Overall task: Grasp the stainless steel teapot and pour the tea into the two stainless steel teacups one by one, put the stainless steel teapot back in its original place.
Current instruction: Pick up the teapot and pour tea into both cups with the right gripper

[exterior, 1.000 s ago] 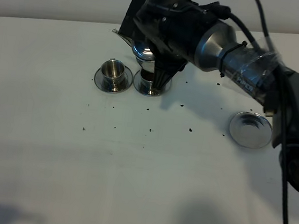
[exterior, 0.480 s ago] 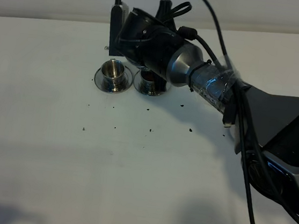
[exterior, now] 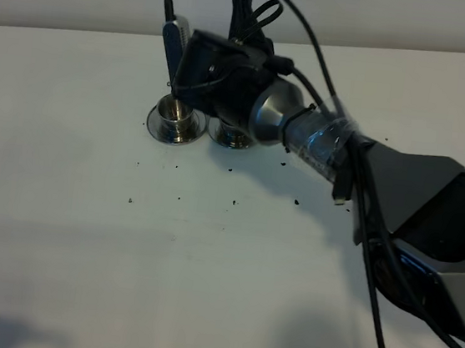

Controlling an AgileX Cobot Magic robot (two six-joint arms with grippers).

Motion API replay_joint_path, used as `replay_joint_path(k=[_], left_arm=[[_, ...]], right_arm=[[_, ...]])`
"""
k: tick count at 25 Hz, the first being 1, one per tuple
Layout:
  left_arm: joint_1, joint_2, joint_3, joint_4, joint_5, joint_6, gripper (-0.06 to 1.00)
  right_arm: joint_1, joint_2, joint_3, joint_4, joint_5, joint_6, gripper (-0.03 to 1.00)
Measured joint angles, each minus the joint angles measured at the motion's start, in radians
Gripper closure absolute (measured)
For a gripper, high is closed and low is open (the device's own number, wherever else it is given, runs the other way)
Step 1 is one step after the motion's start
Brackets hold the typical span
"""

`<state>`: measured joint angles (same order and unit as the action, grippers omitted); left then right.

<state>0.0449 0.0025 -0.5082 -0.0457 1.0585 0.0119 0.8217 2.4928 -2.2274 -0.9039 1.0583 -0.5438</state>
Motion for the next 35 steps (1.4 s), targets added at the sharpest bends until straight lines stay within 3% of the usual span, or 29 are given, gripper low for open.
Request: replay_joint_path(k=[15,35], left_arm=[[0.0,0.0,0.0,0.0,0.0,0.0,0.57],[0.0,0.0,0.0,0.0,0.0,-0.001,0.57]], right_arm=[[0.007,0.027,0.0,-0.141,-0.023,-0.026,0.79],[0.009,0.056,0.0,-0.235,-0.064,-0.086,0.79]])
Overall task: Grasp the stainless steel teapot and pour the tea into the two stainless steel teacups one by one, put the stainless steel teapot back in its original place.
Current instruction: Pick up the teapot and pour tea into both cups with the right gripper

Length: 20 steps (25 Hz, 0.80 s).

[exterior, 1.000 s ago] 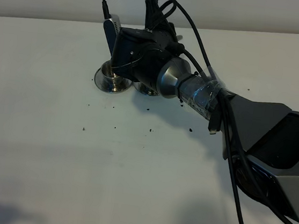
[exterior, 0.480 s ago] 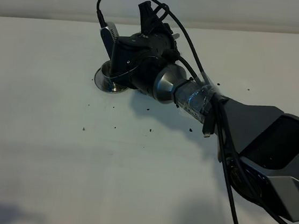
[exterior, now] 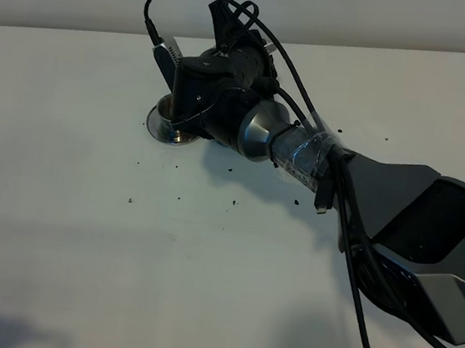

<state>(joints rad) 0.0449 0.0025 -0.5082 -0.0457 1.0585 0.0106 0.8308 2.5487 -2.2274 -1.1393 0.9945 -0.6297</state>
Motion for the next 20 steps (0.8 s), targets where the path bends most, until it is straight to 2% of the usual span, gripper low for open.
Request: replay_joint_path(k=[20], left_arm=[[0.0,0.0,0.0,0.0,0.0,0.001,0.57]], right_arm=[[0.0,0.023,0.0,-0.058,-0.017,-0.017,0.79]])
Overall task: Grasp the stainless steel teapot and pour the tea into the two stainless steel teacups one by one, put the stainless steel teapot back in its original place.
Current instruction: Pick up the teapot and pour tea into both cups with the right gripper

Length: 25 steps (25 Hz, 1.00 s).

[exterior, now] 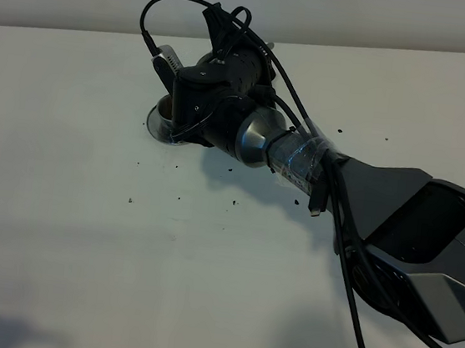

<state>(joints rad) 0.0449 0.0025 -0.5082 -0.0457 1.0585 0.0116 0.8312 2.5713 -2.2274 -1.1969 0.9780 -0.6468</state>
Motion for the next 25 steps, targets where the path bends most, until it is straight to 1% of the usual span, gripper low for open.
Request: replay_joint_path(k=[7,15,25], left_arm=[[0.0,0.0,0.0,0.0,0.0,0.0,0.57],[0.0,0.0,0.0,0.0,0.0,0.0,0.57],[0.0,0.0,0.0,0.0,0.0,0.0,0.57]], right_arm=[[0.0,0.0,0.0,-0.036,-0.001,0.0,0.79],[0.0,0.0,0.0,-0.055,0.001,-0.002,0.79],[0.0,0.0,0.0,-0.078,0.014,-0.034,0.79]])
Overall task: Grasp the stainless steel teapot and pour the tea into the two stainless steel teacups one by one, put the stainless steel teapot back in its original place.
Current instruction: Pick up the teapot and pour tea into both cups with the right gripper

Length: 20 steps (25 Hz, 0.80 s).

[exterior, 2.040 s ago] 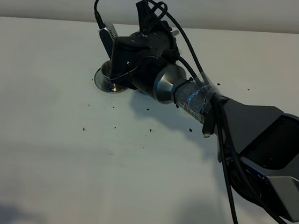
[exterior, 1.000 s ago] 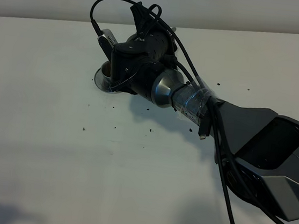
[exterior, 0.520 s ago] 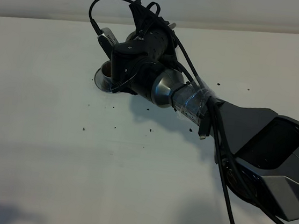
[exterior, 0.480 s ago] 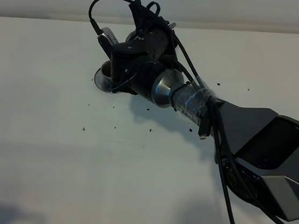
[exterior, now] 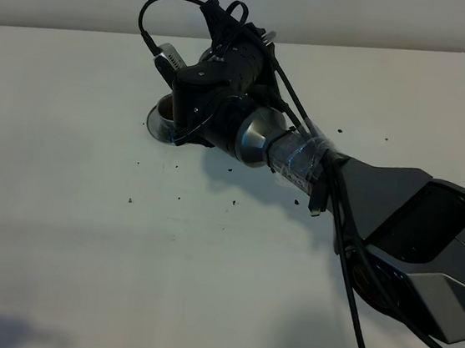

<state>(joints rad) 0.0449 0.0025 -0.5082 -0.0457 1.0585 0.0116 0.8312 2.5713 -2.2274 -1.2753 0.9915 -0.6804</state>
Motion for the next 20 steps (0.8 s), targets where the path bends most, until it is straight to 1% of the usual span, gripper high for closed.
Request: replay_joint_path(k=[10,20], left_arm=[[0.0,0.0,0.0,0.0,0.0,0.0,0.57],[0.0,0.0,0.0,0.0,0.0,-0.001,0.57]], right_arm=[[0.0,0.0,0.0,-0.003,0.0,-0.009,0.79],[0.0,0.0,0.0,-0.017,-0.022,-0.011,0.79]])
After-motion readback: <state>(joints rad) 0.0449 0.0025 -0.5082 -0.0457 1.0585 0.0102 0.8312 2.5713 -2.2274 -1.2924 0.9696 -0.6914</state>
